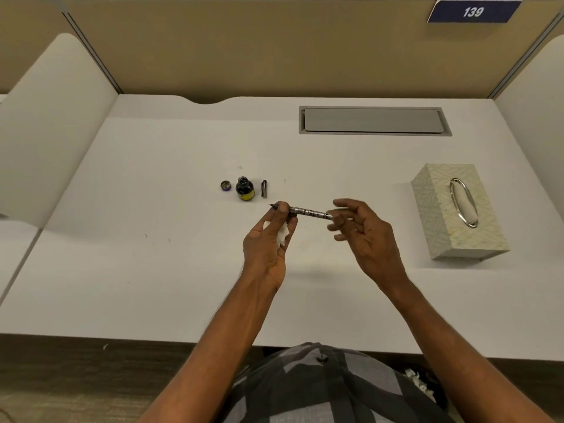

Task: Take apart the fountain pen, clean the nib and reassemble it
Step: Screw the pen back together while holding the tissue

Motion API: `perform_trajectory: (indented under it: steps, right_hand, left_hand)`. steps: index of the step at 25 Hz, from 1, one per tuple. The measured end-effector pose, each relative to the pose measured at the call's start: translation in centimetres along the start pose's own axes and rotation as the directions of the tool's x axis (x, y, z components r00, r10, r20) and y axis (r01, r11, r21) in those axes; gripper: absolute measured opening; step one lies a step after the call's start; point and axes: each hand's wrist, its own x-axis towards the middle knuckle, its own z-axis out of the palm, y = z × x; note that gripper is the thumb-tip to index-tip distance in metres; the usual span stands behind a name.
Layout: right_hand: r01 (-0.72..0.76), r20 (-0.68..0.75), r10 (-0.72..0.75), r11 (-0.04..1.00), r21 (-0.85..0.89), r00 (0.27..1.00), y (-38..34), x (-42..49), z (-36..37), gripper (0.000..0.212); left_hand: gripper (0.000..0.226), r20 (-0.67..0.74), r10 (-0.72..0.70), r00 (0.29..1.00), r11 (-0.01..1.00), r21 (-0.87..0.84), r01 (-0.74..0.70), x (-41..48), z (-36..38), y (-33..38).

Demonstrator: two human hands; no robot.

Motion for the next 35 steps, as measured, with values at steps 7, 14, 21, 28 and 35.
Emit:
perform_trajectory:
  steps: [7,14,21,28,35]
  right_hand:
    - [0.042,0.046,-0.037,0.991,-0.126,0.998,0.0,0.1,0.1,0.016]
    - [0.065,0.105,-0.035,0.952,-0.3,0.994,0.2,-0.5,0.1,0.024]
    - [0.136,0.053,-0.129,0.811,-0.569,0.99,-0.2,-0.6,0.8,0.025]
    - [-0.096,0.063,0.125,0.936,-0.338,0.99,0.1,-1.1,2.0,0.04]
    - [0.029,0.189,0.045,0.928,-0.372,0.981,1.2,0.4,2.5,0.024]
  left_hand:
    - [0.017,-0.003,0.003,1.0,1.0,-0.007,-0.003,0.2,-0.1,-0.1]
    - [0.008,-0.009,0.012,1.0,0.999,0.031,-0.012,0.2,-0.2,-0.3]
    - [0.012,-0.006,0.022,1.0,1.0,0.02,-0.022,0.4,-0.2,-0.8]
    - [0.025,0.003,0.053,0.999,0.997,0.055,-0.053,1.9,-0.1,-1.2]
    - [0.028,0.032,0.069,0.997,0.978,0.193,-0.074,3.7,-1.0,-2.7]
